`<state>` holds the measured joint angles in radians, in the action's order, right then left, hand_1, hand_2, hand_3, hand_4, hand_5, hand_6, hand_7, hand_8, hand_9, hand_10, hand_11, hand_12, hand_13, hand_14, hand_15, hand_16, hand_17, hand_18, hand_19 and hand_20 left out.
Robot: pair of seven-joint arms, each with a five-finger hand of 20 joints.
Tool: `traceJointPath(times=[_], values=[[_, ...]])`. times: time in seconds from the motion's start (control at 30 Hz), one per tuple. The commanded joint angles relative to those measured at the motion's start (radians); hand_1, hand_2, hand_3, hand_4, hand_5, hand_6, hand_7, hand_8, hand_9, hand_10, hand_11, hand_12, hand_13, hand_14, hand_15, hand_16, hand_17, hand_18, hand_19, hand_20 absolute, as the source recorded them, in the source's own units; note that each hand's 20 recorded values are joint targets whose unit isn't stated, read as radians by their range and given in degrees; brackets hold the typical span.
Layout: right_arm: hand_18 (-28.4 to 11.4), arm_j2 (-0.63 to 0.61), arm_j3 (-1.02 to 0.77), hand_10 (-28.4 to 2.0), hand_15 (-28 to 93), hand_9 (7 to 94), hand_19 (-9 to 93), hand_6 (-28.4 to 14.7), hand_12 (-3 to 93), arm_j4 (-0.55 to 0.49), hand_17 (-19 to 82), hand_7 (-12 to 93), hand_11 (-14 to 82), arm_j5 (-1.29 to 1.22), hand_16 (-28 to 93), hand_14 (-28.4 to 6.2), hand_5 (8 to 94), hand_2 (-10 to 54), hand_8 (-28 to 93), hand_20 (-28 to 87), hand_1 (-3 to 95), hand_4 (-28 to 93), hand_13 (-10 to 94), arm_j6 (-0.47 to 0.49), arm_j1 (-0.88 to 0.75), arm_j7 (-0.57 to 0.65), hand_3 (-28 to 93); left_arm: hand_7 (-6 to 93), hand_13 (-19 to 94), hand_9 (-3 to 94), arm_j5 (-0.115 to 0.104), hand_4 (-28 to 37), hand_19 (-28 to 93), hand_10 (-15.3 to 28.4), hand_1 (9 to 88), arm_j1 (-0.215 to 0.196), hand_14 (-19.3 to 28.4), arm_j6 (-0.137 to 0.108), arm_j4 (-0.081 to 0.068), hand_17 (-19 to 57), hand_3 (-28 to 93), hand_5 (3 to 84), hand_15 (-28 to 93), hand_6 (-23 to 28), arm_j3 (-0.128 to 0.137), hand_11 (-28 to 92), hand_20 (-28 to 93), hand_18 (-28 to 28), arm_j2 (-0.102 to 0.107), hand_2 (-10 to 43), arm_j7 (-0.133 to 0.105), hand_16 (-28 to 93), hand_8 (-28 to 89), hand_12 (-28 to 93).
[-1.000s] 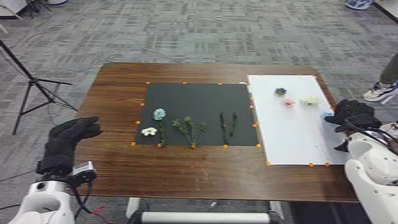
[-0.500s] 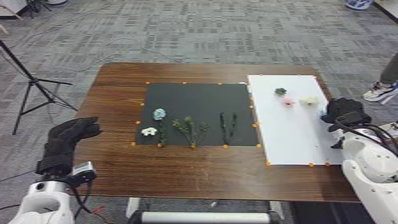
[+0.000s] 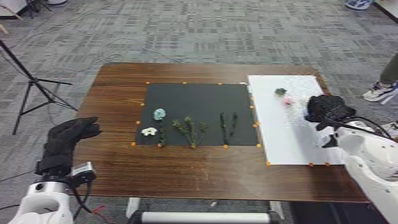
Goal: Arrange flowers
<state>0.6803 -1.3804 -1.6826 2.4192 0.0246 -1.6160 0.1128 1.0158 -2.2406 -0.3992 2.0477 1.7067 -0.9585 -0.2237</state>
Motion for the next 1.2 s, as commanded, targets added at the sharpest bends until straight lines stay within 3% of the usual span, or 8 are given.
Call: traceJointPath(times=[0.03, 0.27, 0.6, 0.87, 1.2], values=[[-22.0, -0.088, -0.018, -7.4, 77, 90.5, 78, 3.5, 27.6, -0.103, 41, 30, 19.6, -0.043, 29, -6.6, 77.3, -9.5, 4, 47, 54.1, -25, 81, 0.069, 0.037, -0.055, 64, 24.1, 46, 57.7, -0.003, -22.7, 26, 13.2, 34.3, -0.021, 17.6, -0.011, 0.014, 5.5, 67, 55.5, 45, 2.0, 0.01, 29, 25, 14.3, 0.0, 8.6, 0.0, -2, -8, 14], [-21.8, -0.079, 0.05, -7.2, 77, 90.4, 78, 3.7, 27.7, -0.16, 41, 31, 19.0, -0.132, 30, -6.4, 77.0, -9.5, 3, 47, 53.7, -25, 81, 0.194, 0.15, -0.112, 65, 24.1, 46, 57.5, -0.002, -22.7, 26, 13.2, 34.2, -0.017, 17.6, -0.007, 0.012, 5.5, 67, 55.5, 45, 2.0, 0.011, 29, 25, 14.2, 0.003, 8.6, 0.001, -2, -9, 14], [-21.8, 0.004, 0.256, -7.1, 77, 90.4, 79, 3.7, 28.1, -0.159, 41, 31, 18.2, -0.254, 30, -6.3, 77.2, -9.5, 3, 47, 53.4, -25, 81, 0.354, 0.404, -0.127, 65, 24.2, 46, 57.6, -0.003, -22.7, 26, 13.2, 34.2, -0.012, 17.6, -0.002, 0.011, 5.4, 67, 55.5, 45, 2.0, 0.009, 29, 25, 14.3, 0.008, 8.5, -0.003, -2, -9, 14], [-21.8, 0.095, 0.44, -7.0, 77, 90.4, 79, 3.9, 27.9, -0.126, 41, 31, 17.7, -0.237, 30, -6.3, 77.2, -9.5, 3, 47, 53.6, -25, 81, 0.401, 0.566, -0.168, 65, 24.1, 46, 57.6, -0.002, -22.8, 26, 13.3, 34.3, -0.007, 17.5, 0.003, 0.008, 5.4, 67, 55.5, 45, 1.9, 0.003, 29, 25, 14.3, 0.008, 8.5, -0.001, -2, -9, 14], [-21.7, 0.255, 0.558, -6.8, 77, 90.0, 79, 4.4, 27.7, -0.035, 41, 32, 17.0, -0.179, 30, -6.1, 76.2, -9.2, 2, 47, 54.3, -25, 81, 0.407, 0.655, -0.207, 64, 24.0, 46, 57.5, -0.002, -22.7, 26, 13.2, 34.4, 0.007, 17.6, 0.014, 0.002, 5.4, 67, 55.6, 45, 2.0, -0.004, 29, 25, 14.3, 0.018, 8.5, 0.004, -2, -9, 14]])
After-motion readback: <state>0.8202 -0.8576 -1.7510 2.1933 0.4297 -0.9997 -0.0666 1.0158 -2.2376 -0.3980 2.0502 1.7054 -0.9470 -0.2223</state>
